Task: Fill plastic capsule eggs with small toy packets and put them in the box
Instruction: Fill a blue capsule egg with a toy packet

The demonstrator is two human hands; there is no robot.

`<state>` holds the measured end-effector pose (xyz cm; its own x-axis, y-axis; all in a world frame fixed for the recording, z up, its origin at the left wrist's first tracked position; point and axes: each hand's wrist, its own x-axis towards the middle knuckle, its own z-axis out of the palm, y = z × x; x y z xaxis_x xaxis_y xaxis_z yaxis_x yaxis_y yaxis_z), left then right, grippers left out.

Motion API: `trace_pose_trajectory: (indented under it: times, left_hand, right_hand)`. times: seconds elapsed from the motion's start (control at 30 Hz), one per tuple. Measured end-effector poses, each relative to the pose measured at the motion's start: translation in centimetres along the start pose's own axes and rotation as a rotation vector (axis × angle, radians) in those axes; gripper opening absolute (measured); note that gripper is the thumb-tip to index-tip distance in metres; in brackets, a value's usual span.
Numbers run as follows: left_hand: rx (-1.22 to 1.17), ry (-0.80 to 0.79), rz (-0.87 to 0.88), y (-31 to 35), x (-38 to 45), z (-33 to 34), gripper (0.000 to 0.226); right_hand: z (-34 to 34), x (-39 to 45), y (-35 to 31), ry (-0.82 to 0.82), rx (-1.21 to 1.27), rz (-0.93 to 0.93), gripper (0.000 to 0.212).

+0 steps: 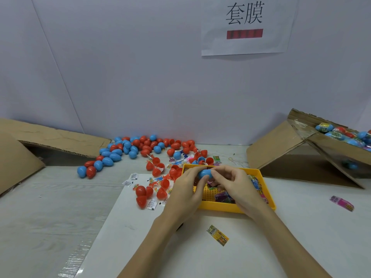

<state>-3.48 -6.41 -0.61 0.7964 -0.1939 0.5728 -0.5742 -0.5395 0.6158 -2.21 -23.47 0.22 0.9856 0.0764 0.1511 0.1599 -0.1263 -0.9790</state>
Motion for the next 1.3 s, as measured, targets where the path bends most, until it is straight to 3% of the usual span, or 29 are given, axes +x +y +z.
trace_pose_trajectory:
  times: [0.17, 0.3, 0.43, 0.53, 0.63, 0.8, 1.07, 1.2, 1.3]
  left_hand:
    - [0.002, -0.015, 0.023, -0.1, 0.1, 0.0, 0.033]
    - [-0.004, 0.055, -0.061, -0.4, 0.1, 0.0, 0.03]
    - [-0.006, 0.063, -0.101, -0.6, 0.0, 0.1, 0.029]
    - [-0.006, 0.053, -0.116, -0.7, 0.1, 0.1, 0.028]
    - [-0.018, 0.079, -0.135, -0.8, 0.1, 0.1, 0.025]
    - [-0.018, 0.089, -0.165, -0.7, 0.2, 0.1, 0.024]
    - [0.001, 0.055, -0.171, -0.6, 0.1, 0.0, 0.028]
    - [-0.005, 0.046, -0.167, -0.5, 0.2, -0.1, 0.028]
    - [0.007, 0.027, -0.146, -0.4, 0.1, -0.1, 0.027]
  right_hand:
    - [0.0, -0.1, 0.1, 0.036, 0.018, -0.022, 0.015]
    - [-0.3, -0.1, -0.3, 0.317, 0.037, -0.087, 0.018]
    - [-1.9, -0.4, -0.3, 0.476, -0.436, -0.18, 0.024]
    - [-2.9, -0.6, -0.2, 0.446, -0.738, -0.151, 0.025]
    - [-3.2, -0.7, -0.2, 0.402, -0.882, -0.083, 0.026]
    - [-3.0, -0.6, -0.4, 0.333, -0.904, 0.041, 0.023]
    - [-3.1, -0.5, -0.4, 0.317, -0.826, 0.05, 0.006]
    - [-4.4, -0.5, 0.0, 0.373, -0.974, 0.071, 0.041]
    - [-4.7, -0.5, 0.5, 0.299, -1.155, 0.109, 0.041]
